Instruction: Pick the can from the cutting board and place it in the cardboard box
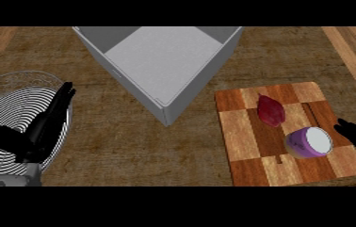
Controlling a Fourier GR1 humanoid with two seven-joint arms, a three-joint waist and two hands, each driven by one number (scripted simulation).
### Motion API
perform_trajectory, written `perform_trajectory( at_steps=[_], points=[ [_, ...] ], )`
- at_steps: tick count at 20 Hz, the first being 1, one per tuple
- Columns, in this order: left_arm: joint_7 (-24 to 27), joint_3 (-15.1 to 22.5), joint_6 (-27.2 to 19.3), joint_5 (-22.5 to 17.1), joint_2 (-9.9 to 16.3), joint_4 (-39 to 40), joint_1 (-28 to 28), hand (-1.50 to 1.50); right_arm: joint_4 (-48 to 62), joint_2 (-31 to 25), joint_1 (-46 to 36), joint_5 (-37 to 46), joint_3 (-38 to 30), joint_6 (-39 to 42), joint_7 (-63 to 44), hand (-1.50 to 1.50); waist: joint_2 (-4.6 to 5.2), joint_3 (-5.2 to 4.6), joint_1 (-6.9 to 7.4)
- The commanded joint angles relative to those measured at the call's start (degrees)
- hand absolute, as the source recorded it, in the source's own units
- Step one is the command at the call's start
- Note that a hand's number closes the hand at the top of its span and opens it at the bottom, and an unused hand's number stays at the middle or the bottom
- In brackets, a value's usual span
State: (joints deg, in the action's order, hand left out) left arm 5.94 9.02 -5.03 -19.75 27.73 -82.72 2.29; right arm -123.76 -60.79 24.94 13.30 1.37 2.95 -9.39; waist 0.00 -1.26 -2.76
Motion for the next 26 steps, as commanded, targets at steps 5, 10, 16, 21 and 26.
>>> perform_trajectory(
  at_steps=[5, 10, 16, 21, 26],
  points=[
    [-2.96, 9.72, -0.11, 7.65, -2.68, -3.13, 8.97, 0.00, -0.58, 1.70, -3.23, 1.09, 2.19, 1.36, -8.34, -1.50, 0.30, 1.28, 1.43],
    [-6.93, 11.06, -0.29, 9.60, -4.82, -3.31, 11.34, 0.00, 0.95, 3.49, -2.39, 4.91, 5.24, 4.09, -10.20, -1.50, 0.03, 1.27, 2.09],
    [-7.15, 11.67, -0.59, 13.88, -9.80, -1.66, 12.56, 0.00, 5.44, 14.39, -11.08, 14.56, 12.71, 3.29, -12.51, -1.50, 0.07, 1.26, 2.83],
    [-10.24, 7.41, 2.44, 13.69, -8.15, -7.45, 9.66, 0.00, 5.45, 14.47, -7.26, 13.88, 4.35, 7.60, -7.33, -1.50, -0.12, 1.26, 2.52],
    [-10.58, 7.40, 3.29, 16.66, -12.41, -4.55, 11.65, 0.00, 9.24, 18.70, -10.39, 17.80, 5.69, 11.61, -7.39, -1.50, -0.04, 1.25, 2.52]
  ],
)
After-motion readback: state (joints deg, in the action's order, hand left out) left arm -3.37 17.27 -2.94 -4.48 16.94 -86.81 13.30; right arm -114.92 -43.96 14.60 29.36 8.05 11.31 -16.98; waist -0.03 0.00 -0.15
